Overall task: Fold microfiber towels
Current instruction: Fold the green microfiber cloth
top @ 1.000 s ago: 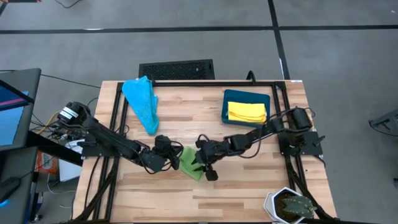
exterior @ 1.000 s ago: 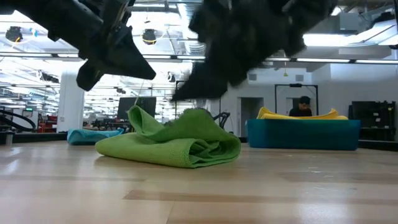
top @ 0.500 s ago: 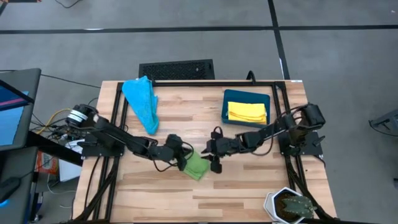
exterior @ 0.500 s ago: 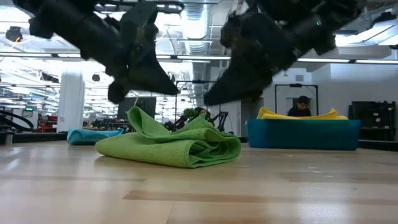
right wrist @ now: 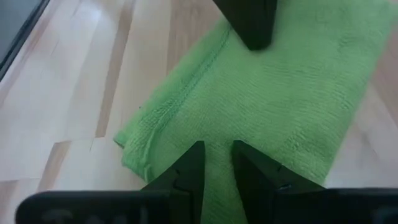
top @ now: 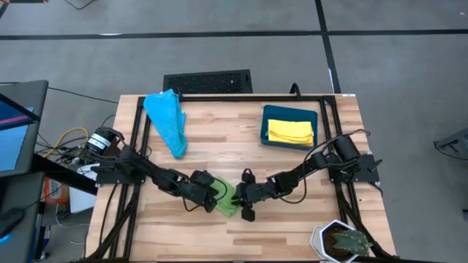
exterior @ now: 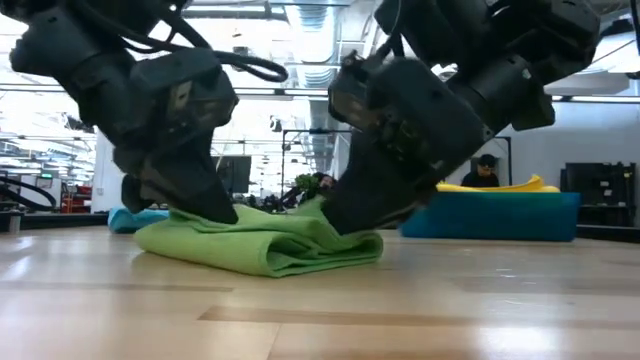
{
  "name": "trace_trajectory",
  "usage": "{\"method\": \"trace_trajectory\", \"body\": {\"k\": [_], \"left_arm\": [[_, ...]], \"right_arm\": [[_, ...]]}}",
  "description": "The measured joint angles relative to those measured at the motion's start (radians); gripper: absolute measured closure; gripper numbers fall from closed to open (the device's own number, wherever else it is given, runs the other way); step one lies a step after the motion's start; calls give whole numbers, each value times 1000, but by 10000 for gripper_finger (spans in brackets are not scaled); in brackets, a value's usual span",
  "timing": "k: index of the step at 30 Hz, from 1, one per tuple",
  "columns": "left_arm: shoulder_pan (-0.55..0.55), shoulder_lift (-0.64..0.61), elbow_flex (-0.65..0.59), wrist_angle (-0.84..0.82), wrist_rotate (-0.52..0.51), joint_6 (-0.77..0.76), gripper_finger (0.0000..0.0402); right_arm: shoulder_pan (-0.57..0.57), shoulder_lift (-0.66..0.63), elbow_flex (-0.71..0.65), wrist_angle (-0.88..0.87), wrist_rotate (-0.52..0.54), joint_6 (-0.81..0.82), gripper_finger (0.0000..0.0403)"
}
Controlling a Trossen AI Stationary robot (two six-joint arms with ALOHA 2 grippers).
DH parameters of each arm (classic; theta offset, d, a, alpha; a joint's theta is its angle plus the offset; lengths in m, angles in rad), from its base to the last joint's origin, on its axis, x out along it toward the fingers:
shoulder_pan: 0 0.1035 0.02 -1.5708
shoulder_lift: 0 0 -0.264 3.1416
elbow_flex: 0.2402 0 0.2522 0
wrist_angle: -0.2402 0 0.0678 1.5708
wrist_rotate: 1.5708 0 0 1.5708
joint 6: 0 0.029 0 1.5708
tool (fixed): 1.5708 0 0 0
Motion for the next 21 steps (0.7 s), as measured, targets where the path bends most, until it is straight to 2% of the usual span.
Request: {"method": "trace_trajectory", "body": {"k": [12, 21], "left_arm": [[-52, 0, -3, -80, -88, -59, 402], [-52, 0, -7, -97, -167, -74, 401]], "right_arm": [[-4, -84, 7, -21, 27, -68, 295], [36, -2, 4, 43, 36, 7, 294]]}}
